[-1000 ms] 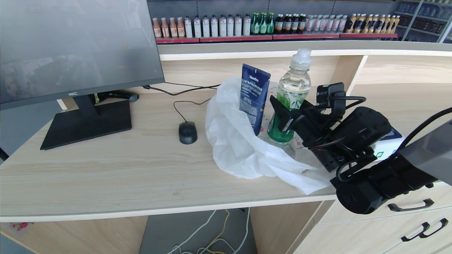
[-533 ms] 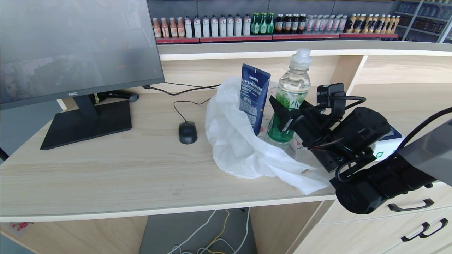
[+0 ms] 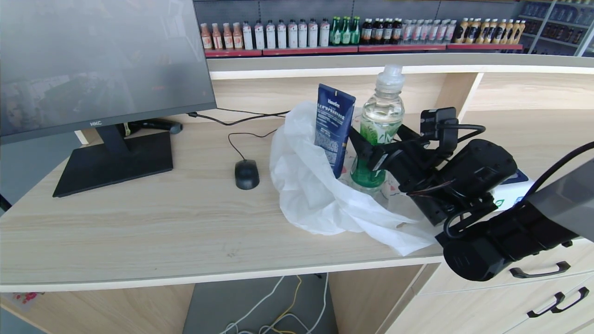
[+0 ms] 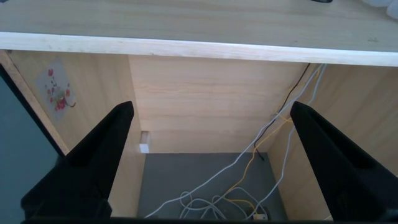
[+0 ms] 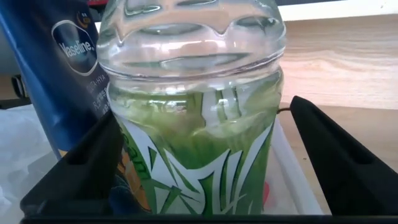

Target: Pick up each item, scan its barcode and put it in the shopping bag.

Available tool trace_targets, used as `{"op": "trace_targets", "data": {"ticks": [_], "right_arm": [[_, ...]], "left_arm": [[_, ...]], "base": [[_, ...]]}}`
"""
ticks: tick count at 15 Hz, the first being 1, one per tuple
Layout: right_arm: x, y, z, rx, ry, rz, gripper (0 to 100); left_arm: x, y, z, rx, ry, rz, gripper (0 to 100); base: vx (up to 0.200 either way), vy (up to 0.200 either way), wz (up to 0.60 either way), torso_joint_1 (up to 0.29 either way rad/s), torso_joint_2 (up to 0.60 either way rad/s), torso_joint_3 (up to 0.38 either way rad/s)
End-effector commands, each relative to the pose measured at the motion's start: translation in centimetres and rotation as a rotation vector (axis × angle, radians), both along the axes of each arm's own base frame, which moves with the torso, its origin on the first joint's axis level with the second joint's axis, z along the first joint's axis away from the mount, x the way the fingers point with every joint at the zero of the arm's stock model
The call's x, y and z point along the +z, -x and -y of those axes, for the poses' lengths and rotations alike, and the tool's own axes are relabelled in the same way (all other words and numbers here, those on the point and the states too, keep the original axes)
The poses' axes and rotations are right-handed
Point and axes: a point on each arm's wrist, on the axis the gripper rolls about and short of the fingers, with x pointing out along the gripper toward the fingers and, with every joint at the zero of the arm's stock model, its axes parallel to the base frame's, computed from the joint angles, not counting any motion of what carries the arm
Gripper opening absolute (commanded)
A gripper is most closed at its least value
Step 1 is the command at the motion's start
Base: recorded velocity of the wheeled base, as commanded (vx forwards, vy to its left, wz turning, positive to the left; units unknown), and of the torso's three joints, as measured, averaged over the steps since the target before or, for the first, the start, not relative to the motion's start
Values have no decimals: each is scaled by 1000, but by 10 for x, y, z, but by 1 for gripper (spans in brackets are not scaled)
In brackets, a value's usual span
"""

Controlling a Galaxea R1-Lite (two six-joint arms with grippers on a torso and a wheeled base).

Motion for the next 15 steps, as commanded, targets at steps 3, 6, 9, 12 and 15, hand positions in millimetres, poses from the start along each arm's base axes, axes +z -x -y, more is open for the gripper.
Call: {"op": "trace_targets", "data": {"ticks": [3, 6, 9, 12, 15], "right_arm": [[4, 5, 3, -1, -1, 3, 100], [10, 11, 11, -14, -5, 8, 100], [23, 30, 21, -17, -13, 25, 100], [35, 64, 39, -16, -27, 25, 100], [48, 120, 65, -17, -40, 53, 100]], "left_arm": [[0, 0, 0, 0, 0, 0, 100], [0, 0, 0, 0, 0, 0, 100], [0, 0, 0, 0, 0, 0, 100], [0, 0, 0, 0, 0, 0, 100], [0, 0, 0, -1, 0, 0, 100]], "base": [[0, 0, 0, 0, 0, 0], [0, 0, 0, 0, 0, 0], [0, 0, 0, 0, 0, 0], [0, 0, 0, 0, 0, 0], [0, 0, 0, 0, 0, 0]]}}
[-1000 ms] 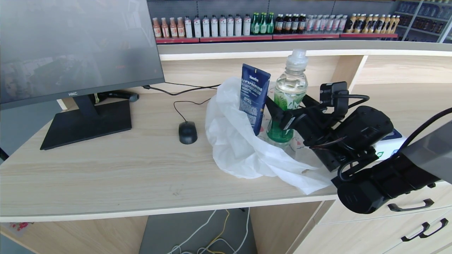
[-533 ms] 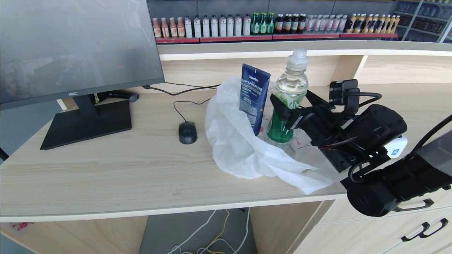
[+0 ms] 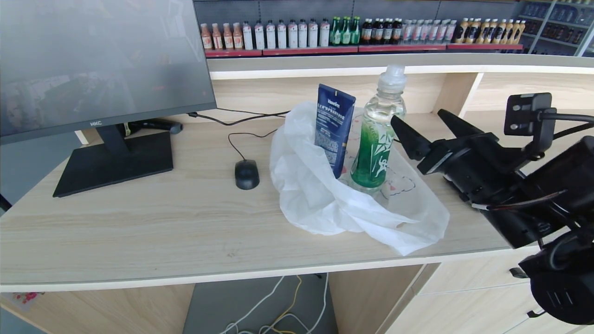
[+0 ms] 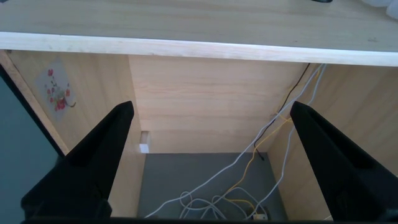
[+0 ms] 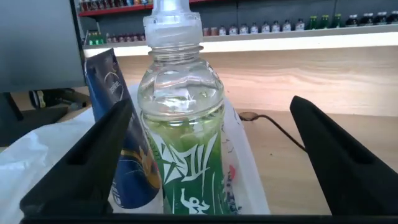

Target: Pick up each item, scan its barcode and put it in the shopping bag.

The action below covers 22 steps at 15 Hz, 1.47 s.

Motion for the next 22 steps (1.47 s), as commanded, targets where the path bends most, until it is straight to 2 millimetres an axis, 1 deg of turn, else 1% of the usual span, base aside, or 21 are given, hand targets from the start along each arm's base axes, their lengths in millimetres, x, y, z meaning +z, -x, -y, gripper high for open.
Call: {"op": "trace_targets", "data": {"ticks": [1, 2, 3, 4, 5, 6, 7, 10, 11, 13, 14, 15, 16, 17, 20, 22], "right_arm": [[15, 62, 31, -8, -24, 49, 100], [12, 73, 37, -13, -21, 44, 100], [-1, 106, 52, -20, -12, 18, 100], [-13, 126, 61, -20, -11, -10, 100], [-23, 141, 68, -16, -13, -34, 100], [-26, 156, 75, -27, -32, -22, 100], [-24, 159, 78, -44, -52, -6, 100], [-34, 187, 91, -79, -6, -90, 100], [-47, 207, 99, -83, 42, -149, 100], [-78, 240, 111, -63, 138, -243, 100], [-90, 249, 115, -60, 157, -278, 100], [-113, 265, 121, -50, 194, -336, 100], [-131, 276, 126, -31, 230, -355, 100], [-139, 278, 126, -19, 250, -379, 100], [-138, 278, 126, -22, 239, -369, 100], [-137, 275, 125, -39, 252, -408, 100]], "left_arm": [[0, 0, 0, -1, 0, 0, 100], [0, 0, 0, 1, 0, 0, 100], [0, 0, 0, -1, 0, 0, 100], [0, 0, 0, -1, 0, 0, 100], [0, 0, 0, -1, 0, 0, 100], [0, 0, 0, 1, 0, 0, 100], [0, 0, 0, -1, 0, 0, 100], [0, 0, 0, -1, 0, 0, 100], [0, 0, 0, -1, -1, 0, 100], [0, 0, 0, -1, -1, 0, 100], [0, 0, 0, -1, -1, 0, 100], [0, 0, 0, -1, -1, 0, 100], [0, 0, 0, -1, -1, 0, 100], [0, 0, 0, -1, -1, 0, 100], [0, 0, 0, -1, -1, 0, 100], [0, 0, 0, -1, -1, 0, 100]], "base": [[0, 0, 0, 0, 0, 0], [0, 0, 0, 0, 0, 0], [0, 0, 0, 0, 0, 0], [0, 0, 0, 0, 0, 0], [0, 0, 0, 0, 0, 0], [0, 0, 0, 0, 0, 0], [0, 0, 0, 0, 0, 0], [0, 0, 0, 0, 0, 0], [0, 0, 0, 0, 0, 0], [0, 0, 0, 0, 0, 0], [0, 0, 0, 0, 0, 0], [0, 0, 0, 0, 0, 0], [0, 0, 0, 0, 0, 0], [0, 0, 0, 0, 0, 0], [0, 0, 0, 0, 0, 0], [0, 0, 0, 0, 0, 0]]}}
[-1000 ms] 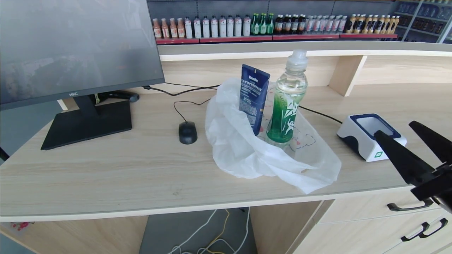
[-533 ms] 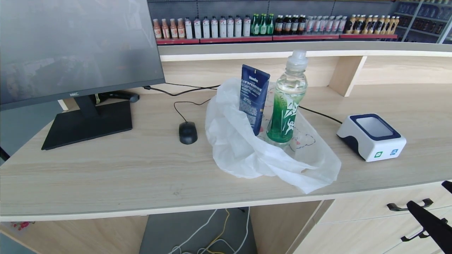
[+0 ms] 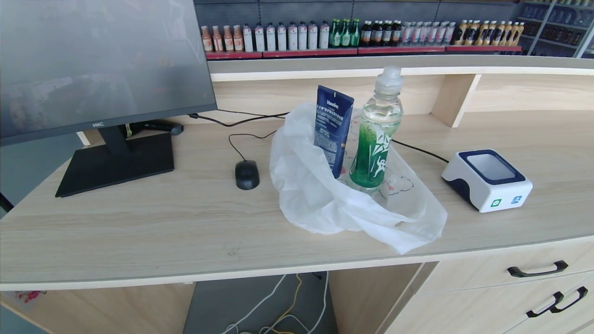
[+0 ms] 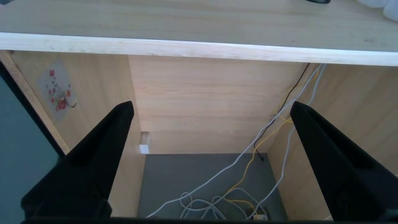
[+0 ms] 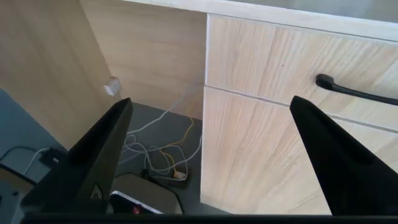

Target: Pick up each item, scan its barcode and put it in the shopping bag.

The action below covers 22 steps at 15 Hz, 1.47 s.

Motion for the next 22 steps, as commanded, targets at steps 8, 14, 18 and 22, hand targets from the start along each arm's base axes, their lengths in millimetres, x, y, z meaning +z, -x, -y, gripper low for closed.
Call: {"op": "trace_targets", "data": {"ticks": [8, 14, 18, 22], "right_arm": [[0, -1, -5, -262, 8, -34, 100], [0, 1, -6, -357, -17, -14, 100], [0, 1, -7, -329, -36, -19, 100], [0, 1, -7, -329, -42, -20, 100]], "left_arm": [[0, 0, 0, 2, 0, 0, 100], [0, 0, 0, 0, 2, 0, 100], [0, 0, 0, 0, 3, 0, 100], [0, 0, 0, 0, 0, 0, 100]], "base": [[0, 0, 0, 0, 0, 0], [0, 0, 0, 0, 0, 0], [-100, 0, 0, 0, 2, 0], [-50, 0, 0, 4, 2, 2]]}}
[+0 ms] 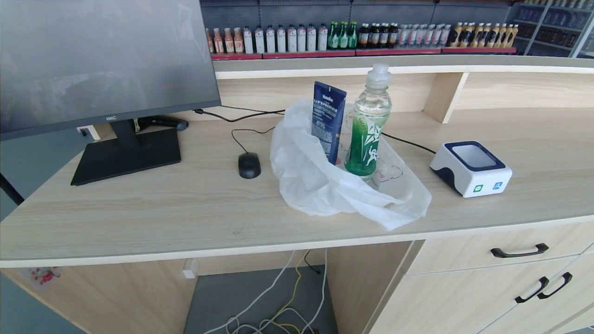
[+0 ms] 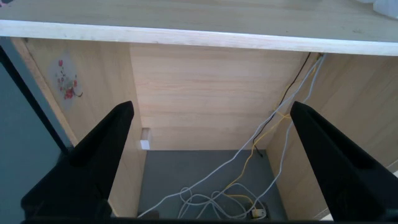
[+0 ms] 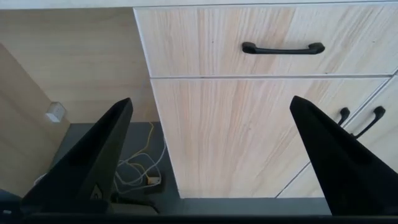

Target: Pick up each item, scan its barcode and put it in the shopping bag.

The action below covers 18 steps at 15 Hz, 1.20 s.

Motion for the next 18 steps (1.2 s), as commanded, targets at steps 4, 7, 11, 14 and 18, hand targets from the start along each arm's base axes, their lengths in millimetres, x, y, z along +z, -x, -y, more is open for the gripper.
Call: {"op": "trace_targets", "data": {"ticks": [4, 7, 11, 14, 18], "right_arm": [[0, 0, 0, 1, 1, -6, 100], [0, 0, 0, 1, 1, -6, 100], [0, 0, 0, 1, 0, -6, 100], [0, 0, 0, 1, 0, -6, 100], [-1, 3, -1, -30, 0, 45, 100]], "left_arm": [[0, 0, 0, -1, 0, 0, 100], [0, 0, 0, 1, 3, 0, 100], [0, 0, 0, 1, 3, 0, 100], [0, 0, 0, -1, 1, 0, 100], [0, 0, 0, -1, 4, 0, 100]], "base": [[0, 0, 0, 0, 0, 0], [0, -133, 0, 5, -2, 2], [0, -200, 0, 6, 6, 6], [0, -200, 0, -1, 2, 5], [0, -200, 0, 4, 0, 2]]}}
